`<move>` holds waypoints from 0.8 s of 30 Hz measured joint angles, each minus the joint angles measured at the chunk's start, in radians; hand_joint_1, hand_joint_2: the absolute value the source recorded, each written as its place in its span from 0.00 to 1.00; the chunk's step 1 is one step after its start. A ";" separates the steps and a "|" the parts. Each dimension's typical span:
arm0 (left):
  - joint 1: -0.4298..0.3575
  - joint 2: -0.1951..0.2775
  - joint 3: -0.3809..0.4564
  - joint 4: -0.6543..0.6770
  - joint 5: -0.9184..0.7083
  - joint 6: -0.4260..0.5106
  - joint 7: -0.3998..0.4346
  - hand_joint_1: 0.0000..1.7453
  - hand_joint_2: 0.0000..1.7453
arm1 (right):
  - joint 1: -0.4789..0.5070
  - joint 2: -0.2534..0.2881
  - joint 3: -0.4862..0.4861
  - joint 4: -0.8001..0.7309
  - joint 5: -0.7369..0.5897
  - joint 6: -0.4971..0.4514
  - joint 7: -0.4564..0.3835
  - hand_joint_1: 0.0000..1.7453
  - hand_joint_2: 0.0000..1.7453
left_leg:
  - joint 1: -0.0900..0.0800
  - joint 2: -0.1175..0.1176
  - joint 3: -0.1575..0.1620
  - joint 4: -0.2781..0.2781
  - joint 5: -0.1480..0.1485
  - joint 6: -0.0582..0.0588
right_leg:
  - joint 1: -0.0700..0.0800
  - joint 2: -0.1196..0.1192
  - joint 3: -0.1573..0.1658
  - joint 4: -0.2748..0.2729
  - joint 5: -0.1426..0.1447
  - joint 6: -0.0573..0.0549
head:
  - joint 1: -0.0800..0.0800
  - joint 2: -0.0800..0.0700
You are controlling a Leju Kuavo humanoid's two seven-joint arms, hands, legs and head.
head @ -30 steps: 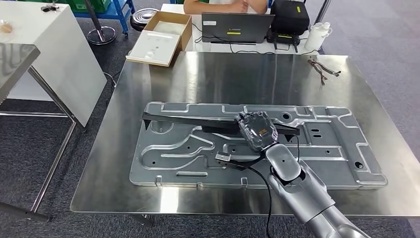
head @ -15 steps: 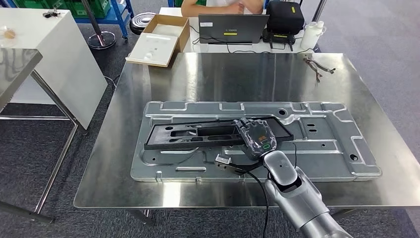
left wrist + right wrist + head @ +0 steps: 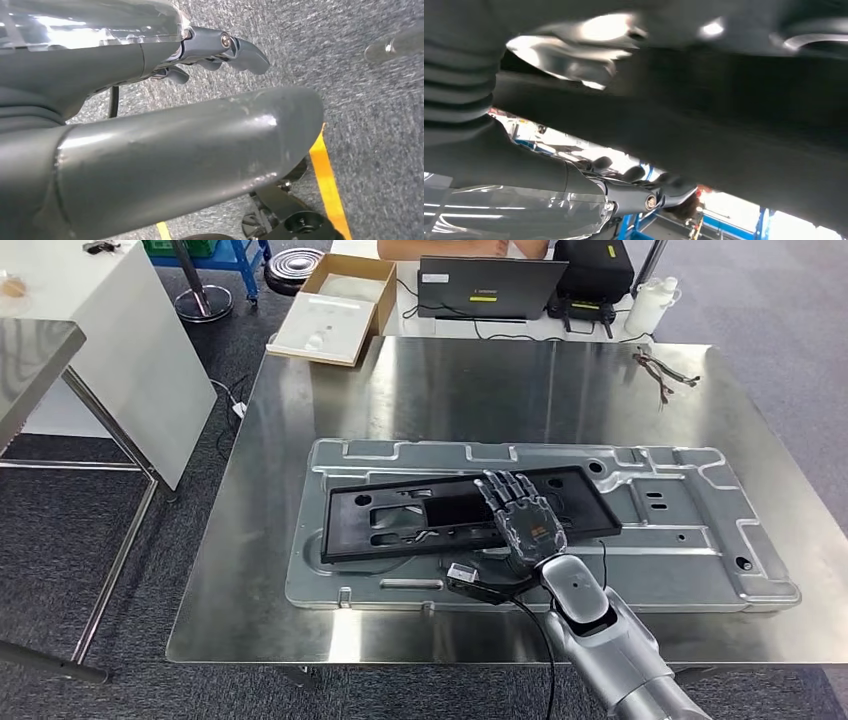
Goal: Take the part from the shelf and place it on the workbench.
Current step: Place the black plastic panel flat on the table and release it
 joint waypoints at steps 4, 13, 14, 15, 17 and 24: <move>-0.002 0.000 0.008 0.000 0.001 -0.001 0.000 0.00 0.00 | 0.004 0.007 -0.006 0.008 -0.001 0.000 0.000 0.00 0.00 | -0.008 0.000 0.003 -0.002 -0.003 0.016 | 0.003 -0.001 -0.123 0.224 -0.089 0.002 | 0.000 0.000; -0.004 -0.009 0.014 0.000 0.005 -0.019 -0.003 0.00 0.00 | 0.009 0.012 -0.015 0.018 -0.005 -0.002 -0.003 0.00 0.00 | -0.027 -0.002 0.007 -0.007 0.001 0.009 | 0.040 -0.003 -0.037 -0.025 0.068 -0.071 | 0.000 0.000; -0.004 -0.009 0.015 0.000 0.005 -0.019 -0.003 0.00 0.00 | 0.010 0.012 -0.015 0.018 -0.006 -0.002 -0.004 0.00 0.00 | -0.028 -0.002 0.007 -0.006 -0.002 0.004 | 0.037 -0.005 -0.034 -0.035 0.074 -0.069 | 0.000 0.000; -0.004 -0.010 0.016 0.000 0.005 -0.019 -0.003 0.00 0.00 | 0.010 0.012 -0.015 0.018 -0.006 -0.002 -0.004 0.00 0.00 | -0.028 -0.002 0.004 0.004 -0.017 -0.001 | 0.032 -0.007 -0.030 -0.047 0.082 -0.068 | 0.000 0.000; -0.003 -0.010 0.016 0.000 0.005 -0.019 -0.004 0.00 0.00 | 0.011 0.010 -0.015 0.019 -0.007 -0.003 -0.004 0.00 0.00 | -0.024 -0.002 -0.022 0.080 -0.081 -0.014 | 0.024 -0.011 -0.030 -0.062 0.095 -0.065 | 0.000 0.000; -0.005 -0.010 0.018 0.000 0.005 -0.019 -0.003 0.00 0.00 | 0.025 0.004 -0.015 0.027 -0.010 -0.007 -0.003 0.00 0.00 | 0.005 -0.003 0.057 0.061 -0.102 -0.054 | 0.006 -0.012 -0.089 -0.028 0.123 -0.036 | -0.001 0.000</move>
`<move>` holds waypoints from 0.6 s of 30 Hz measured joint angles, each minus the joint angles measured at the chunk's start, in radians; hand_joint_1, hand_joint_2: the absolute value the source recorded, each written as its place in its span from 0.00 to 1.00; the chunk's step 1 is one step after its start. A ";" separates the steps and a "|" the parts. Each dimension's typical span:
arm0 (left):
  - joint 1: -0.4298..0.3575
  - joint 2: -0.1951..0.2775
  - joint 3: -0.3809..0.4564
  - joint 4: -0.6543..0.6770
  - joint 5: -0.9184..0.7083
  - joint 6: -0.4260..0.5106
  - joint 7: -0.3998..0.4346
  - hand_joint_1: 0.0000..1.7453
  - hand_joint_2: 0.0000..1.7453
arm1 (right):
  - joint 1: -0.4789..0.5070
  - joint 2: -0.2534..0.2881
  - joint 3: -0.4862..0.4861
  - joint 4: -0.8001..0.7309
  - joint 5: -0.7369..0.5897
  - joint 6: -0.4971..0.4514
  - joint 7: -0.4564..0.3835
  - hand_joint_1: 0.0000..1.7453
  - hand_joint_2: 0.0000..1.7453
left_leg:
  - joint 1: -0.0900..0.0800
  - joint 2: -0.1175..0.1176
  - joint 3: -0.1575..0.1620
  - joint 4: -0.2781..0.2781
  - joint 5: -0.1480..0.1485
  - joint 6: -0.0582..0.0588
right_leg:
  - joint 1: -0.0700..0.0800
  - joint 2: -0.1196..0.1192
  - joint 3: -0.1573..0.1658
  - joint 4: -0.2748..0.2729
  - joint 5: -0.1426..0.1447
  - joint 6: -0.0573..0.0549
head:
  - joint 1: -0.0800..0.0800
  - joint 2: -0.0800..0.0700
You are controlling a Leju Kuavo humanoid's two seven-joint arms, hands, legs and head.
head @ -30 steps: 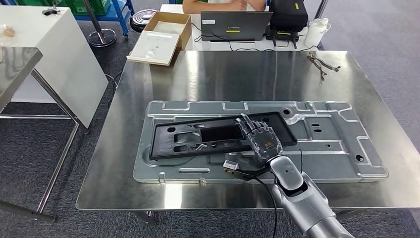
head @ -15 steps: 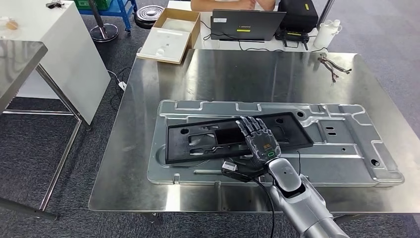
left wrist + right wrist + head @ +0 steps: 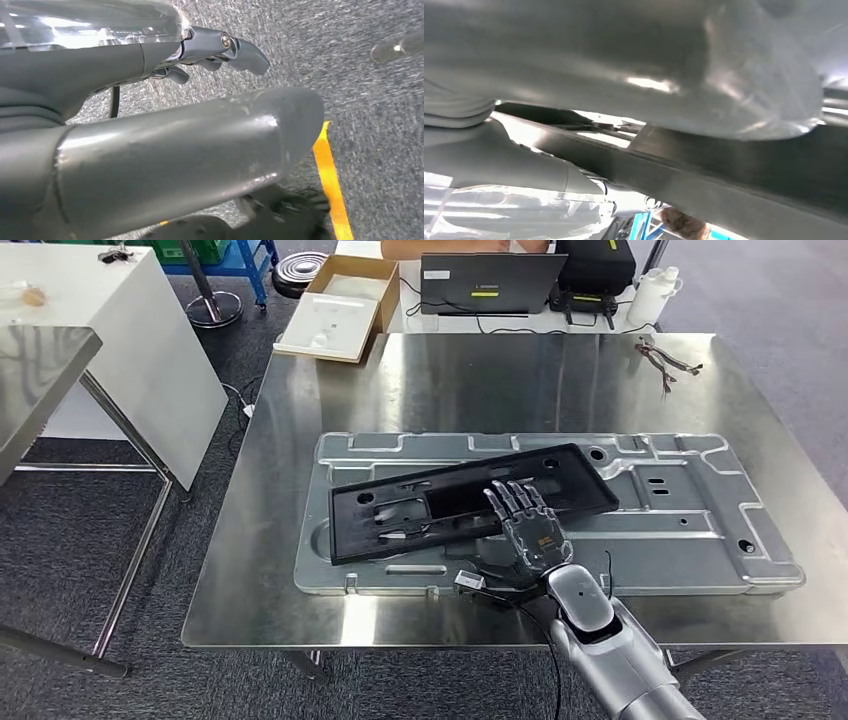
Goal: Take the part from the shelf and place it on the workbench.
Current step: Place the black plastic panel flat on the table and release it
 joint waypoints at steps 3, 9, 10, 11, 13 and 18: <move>-0.003 0.000 0.001 0.000 0.000 -0.002 0.001 0.00 0.00 | 0.001 -0.001 -0.001 0.000 0.000 -0.006 -0.001 0.00 0.00 | -0.004 -0.009 0.027 -0.064 0.021 0.022 | 0.001 0.002 -0.015 0.012 0.015 0.020 | 0.001 0.000; -0.004 -0.002 0.008 0.000 0.000 -0.005 0.001 0.00 0.00 | 0.012 0.006 -0.002 0.006 0.000 -0.009 -0.002 0.00 0.00 | -0.003 0.001 -0.016 -0.073 0.080 0.068 | -0.008 0.009 -0.061 0.129 -0.108 0.048 | 0.002 0.000; -0.004 -0.002 0.009 0.000 0.000 -0.006 0.001 0.00 0.00 | 0.014 0.007 -0.003 0.006 0.000 -0.010 -0.002 0.00 0.00 | -0.003 0.002 -0.028 -0.073 0.090 0.070 | -0.008 0.009 -0.075 0.193 -0.154 0.050 | 0.001 0.000; -0.003 -0.002 0.010 0.000 0.000 -0.007 0.001 0.00 0.00 | 0.017 0.007 -0.003 0.007 0.000 -0.011 -0.002 0.00 0.00 | -0.004 0.002 -0.041 -0.072 0.099 0.070 | -0.009 0.009 -0.080 0.245 -0.181 0.051 | 0.001 0.000; -0.002 -0.002 0.013 0.000 0.000 -0.008 0.001 0.00 0.00 | 0.025 0.007 -0.003 0.008 0.000 -0.014 -0.002 0.00 0.00 | -0.006 0.003 -0.066 -0.071 0.117 0.067 | -0.008 0.009 -0.046 0.265 -0.176 0.049 | 0.001 0.000; -0.002 -0.005 0.015 0.000 0.000 -0.013 0.001 0.00 0.00 | 0.025 0.008 -0.003 0.007 0.000 -0.023 -0.002 0.00 0.00 | -0.007 0.002 -0.095 -0.075 0.154 0.045 | 0.006 0.011 0.157 -0.003 -0.140 0.021 | 0.001 0.000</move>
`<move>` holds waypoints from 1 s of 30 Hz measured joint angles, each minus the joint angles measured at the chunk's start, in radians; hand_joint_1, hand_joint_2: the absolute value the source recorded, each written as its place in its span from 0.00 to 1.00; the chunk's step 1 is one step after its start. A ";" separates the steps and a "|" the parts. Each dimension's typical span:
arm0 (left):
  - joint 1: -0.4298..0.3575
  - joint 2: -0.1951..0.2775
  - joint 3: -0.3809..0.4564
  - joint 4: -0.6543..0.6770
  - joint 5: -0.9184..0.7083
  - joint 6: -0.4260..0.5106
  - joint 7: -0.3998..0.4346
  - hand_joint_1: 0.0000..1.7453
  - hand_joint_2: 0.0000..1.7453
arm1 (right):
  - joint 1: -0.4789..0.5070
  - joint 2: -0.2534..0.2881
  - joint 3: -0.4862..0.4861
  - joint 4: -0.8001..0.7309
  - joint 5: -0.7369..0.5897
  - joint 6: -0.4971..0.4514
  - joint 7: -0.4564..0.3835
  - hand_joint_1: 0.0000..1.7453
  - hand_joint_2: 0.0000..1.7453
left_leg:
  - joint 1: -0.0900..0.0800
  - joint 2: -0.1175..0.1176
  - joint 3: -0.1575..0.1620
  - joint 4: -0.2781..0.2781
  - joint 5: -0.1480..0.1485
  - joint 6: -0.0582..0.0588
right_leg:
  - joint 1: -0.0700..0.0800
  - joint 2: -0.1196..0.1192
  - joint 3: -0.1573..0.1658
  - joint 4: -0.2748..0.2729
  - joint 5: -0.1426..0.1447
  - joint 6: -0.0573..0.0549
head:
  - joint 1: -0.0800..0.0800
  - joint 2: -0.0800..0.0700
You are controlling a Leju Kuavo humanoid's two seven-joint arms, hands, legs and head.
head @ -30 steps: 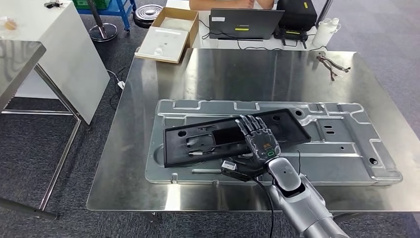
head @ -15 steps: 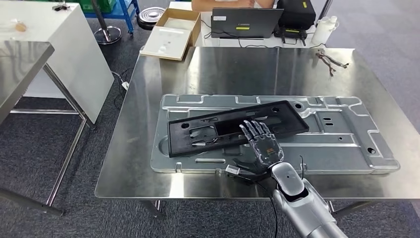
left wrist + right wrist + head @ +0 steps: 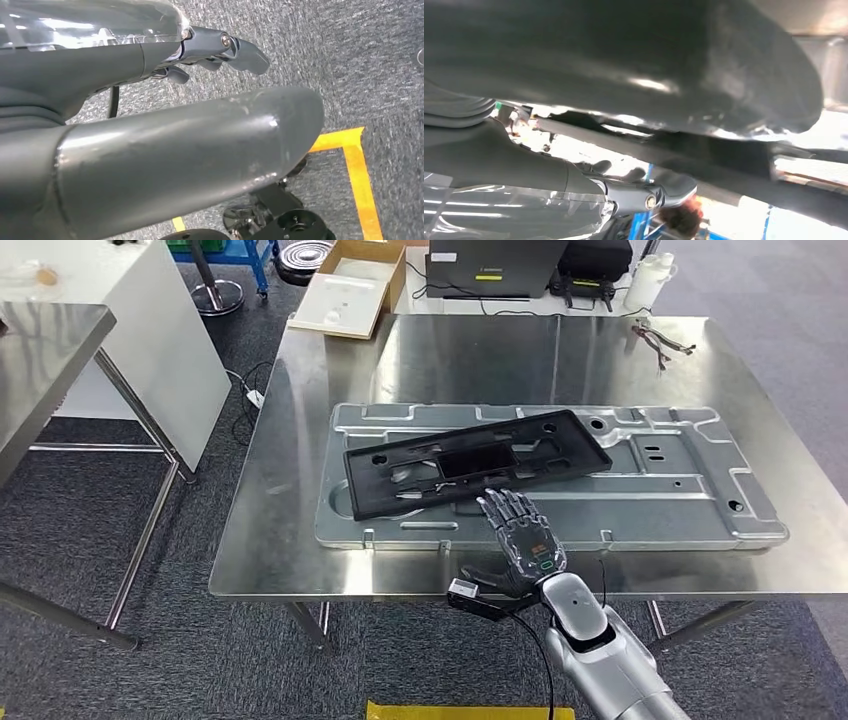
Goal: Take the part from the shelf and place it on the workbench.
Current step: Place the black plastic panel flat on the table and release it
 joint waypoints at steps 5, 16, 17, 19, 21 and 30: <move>0.007 -0.001 0.001 0.000 0.000 -0.002 0.001 0.00 0.00 | 0.006 -0.001 0.000 0.000 0.003 -0.001 0.000 0.00 0.00 | 0.002 -0.002 -0.024 0.041 -0.051 -0.027 | -0.003 -0.007 -0.022 -0.035 0.047 -0.031 | 0.000 0.000; 0.003 0.000 0.001 -0.001 0.000 -0.002 0.005 0.00 0.00 | 0.025 -0.010 0.000 0.001 0.013 -0.002 0.001 0.00 0.00 | -0.012 -0.001 0.176 -0.018 -0.144 -0.007 | 0.007 -0.015 -0.160 0.001 0.148 -0.018 | 0.000 0.000; 0.003 0.000 0.001 -0.001 0.000 -0.002 0.006 0.00 0.00 | 0.026 -0.010 0.000 0.001 0.014 -0.002 0.001 0.00 0.00 | -0.013 -0.001 0.175 -0.028 -0.139 -0.001 | 0.006 -0.016 -0.160 -0.002 0.158 -0.012 | 0.000 0.000; 0.004 -0.001 0.002 0.000 0.000 -0.002 0.007 0.00 0.00 | 0.028 -0.010 0.000 0.002 0.014 -0.002 0.001 0.00 0.00 | -0.009 0.003 0.160 -0.033 -0.115 0.012 | 0.003 -0.011 -0.168 0.001 0.149 0.000 | 0.000 0.000; 0.004 -0.002 0.002 0.000 0.000 -0.002 0.008 0.00 0.00 | 0.032 -0.008 -0.001 0.003 0.013 -0.003 0.001 0.00 0.00 | -0.003 0.009 0.136 -0.039 -0.086 0.026 | -0.002 -0.005 -0.192 0.066 0.064 0.011 | 0.000 0.000; 0.016 -0.006 0.025 0.000 0.009 0.007 -0.002 0.00 0.00 | 0.164 0.002 -0.064 -0.028 -0.159 -0.090 -0.076 0.00 0.00 | 0.003 0.008 0.014 -0.013 -0.002 -0.003 | -0.027 -0.002 -0.002 0.035 0.006 0.034 | 0.000 0.000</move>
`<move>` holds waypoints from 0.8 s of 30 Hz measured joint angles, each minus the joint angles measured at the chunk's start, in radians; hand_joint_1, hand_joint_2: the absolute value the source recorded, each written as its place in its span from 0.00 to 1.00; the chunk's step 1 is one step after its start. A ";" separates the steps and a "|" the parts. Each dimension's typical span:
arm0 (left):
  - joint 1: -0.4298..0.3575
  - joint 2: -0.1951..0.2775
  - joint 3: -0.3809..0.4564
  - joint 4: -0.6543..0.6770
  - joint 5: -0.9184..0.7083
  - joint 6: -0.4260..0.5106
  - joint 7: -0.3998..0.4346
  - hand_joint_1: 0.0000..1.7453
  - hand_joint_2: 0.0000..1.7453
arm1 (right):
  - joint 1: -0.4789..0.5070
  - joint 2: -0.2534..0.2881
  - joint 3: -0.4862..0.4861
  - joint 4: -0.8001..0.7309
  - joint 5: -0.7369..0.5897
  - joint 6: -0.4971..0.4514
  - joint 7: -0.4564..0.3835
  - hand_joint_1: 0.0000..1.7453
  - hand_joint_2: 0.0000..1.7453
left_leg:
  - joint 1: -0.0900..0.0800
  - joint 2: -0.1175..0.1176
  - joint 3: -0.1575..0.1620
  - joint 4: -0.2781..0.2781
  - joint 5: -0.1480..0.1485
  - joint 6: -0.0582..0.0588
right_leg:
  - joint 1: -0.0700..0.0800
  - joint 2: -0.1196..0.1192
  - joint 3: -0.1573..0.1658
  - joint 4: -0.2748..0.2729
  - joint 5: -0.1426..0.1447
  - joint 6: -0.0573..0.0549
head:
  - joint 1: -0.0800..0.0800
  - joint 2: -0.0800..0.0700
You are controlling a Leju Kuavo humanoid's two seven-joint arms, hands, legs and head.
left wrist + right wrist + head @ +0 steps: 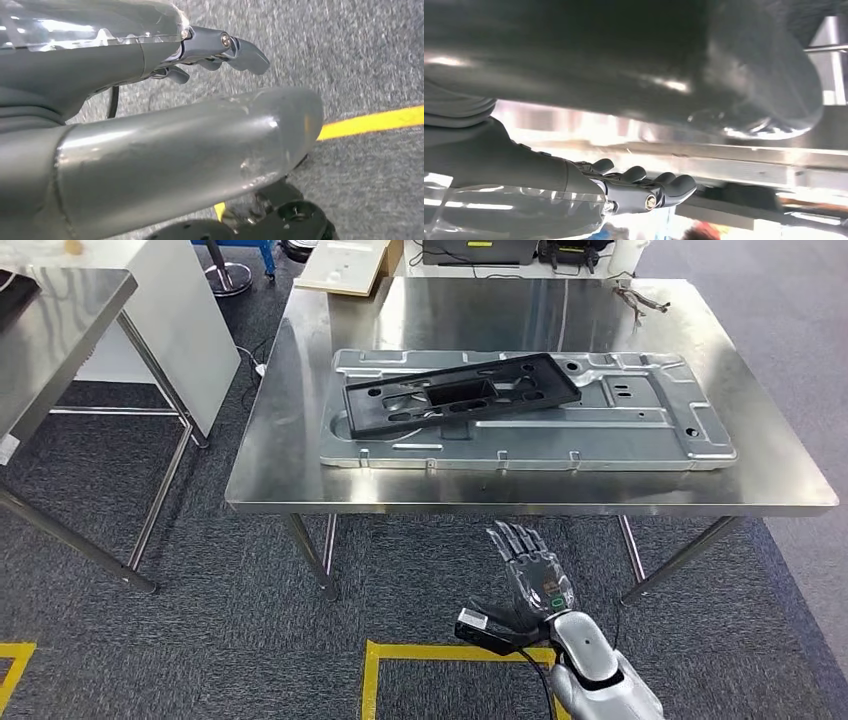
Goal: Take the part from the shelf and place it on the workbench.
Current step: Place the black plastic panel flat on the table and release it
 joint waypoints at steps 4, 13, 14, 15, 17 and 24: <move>0.015 -0.005 0.023 0.000 0.006 0.009 -0.006 0.00 0.00 | 0.112 0.000 -0.066 -0.014 -0.127 -0.075 -0.055 0.00 0.00 | 0.003 -0.004 -0.010 0.003 0.009 -0.029 | 0.008 -0.006 0.017 -0.056 -0.003 -0.035 | 0.000 0.000; 0.034 -0.016 0.080 0.000 0.016 0.032 -0.016 0.00 0.00 | 0.253 -0.002 -0.251 0.172 -0.220 -0.202 -0.168 0.00 1.00 | -0.014 -0.006 0.045 0.199 -0.128 -0.008 | 0.036 -0.020 -0.105 -0.038 0.082 -0.071 | 0.000 0.000; 0.033 -0.018 0.084 -0.001 0.017 0.032 -0.016 0.00 0.00 | 0.260 -0.002 -0.270 0.194 -0.224 -0.203 -0.180 0.00 1.00 | -0.020 -0.007 0.099 0.125 -0.122 0.004 | 0.038 -0.019 -0.116 -0.033 0.089 -0.069 | -0.001 0.000; 0.032 -0.019 0.089 -0.001 0.018 0.033 -0.016 0.00 0.00 | 0.265 -0.002 -0.289 0.217 -0.234 -0.204 -0.197 0.00 0.75 | -0.025 -0.007 0.146 0.055 -0.130 0.012 | 0.038 -0.019 -0.123 -0.031 0.097 -0.066 | -0.001 0.000; 0.030 -0.021 0.100 -0.002 0.018 0.036 -0.016 0.00 0.00 | 0.265 -0.001 -0.339 0.282 -0.278 -0.201 -0.251 0.00 0.25 | -0.032 -0.007 0.189 -0.025 -0.150 0.020 | 0.035 -0.020 -0.126 -0.034 0.115 -0.055 | -0.001 0.000; 0.041 -0.032 0.141 -0.002 0.000 0.036 -0.014 0.00 0.00 | 0.254 0.039 -0.594 0.651 -0.434 -0.149 -0.391 0.00 0.00 | -0.023 0.001 0.125 -0.059 -0.064 0.043 | 0.017 -0.004 -0.172 0.145 -0.072 -0.018 | 0.000 0.000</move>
